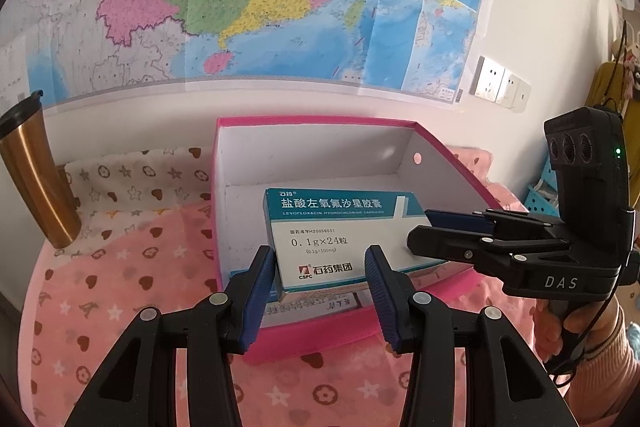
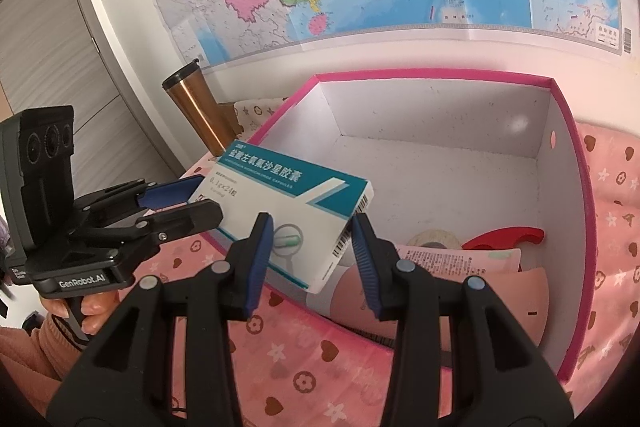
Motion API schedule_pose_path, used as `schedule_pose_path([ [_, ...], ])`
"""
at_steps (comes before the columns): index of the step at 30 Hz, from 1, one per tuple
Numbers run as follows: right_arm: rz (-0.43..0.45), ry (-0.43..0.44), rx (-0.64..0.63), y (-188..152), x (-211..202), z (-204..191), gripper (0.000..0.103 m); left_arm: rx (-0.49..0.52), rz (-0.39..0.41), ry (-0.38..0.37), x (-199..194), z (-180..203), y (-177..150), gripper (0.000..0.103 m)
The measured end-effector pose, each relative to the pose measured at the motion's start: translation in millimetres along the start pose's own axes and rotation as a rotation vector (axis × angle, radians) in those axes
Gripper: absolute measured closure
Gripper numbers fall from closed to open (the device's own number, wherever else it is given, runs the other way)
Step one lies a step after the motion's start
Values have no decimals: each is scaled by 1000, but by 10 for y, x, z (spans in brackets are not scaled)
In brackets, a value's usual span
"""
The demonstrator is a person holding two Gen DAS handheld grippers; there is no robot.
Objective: Organize rigid objects
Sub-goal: 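Lower the medicine box into the magenta box and open both grippers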
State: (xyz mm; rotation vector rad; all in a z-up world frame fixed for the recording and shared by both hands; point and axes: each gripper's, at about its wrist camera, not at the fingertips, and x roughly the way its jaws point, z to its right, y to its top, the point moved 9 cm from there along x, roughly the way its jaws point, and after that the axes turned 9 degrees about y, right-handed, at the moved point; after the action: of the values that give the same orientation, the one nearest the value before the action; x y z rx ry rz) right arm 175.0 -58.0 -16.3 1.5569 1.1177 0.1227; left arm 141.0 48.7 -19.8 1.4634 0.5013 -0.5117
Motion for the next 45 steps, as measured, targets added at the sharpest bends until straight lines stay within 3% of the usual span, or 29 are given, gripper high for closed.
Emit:
schedule_pose_path([
  [21,-37,3,14,-15,132,53,59,-14,-44,19,166,-101,-57,57],
  [45,-103,16,26,-92,375,99,59,11,-43,95,206,-162,-78,57],
])
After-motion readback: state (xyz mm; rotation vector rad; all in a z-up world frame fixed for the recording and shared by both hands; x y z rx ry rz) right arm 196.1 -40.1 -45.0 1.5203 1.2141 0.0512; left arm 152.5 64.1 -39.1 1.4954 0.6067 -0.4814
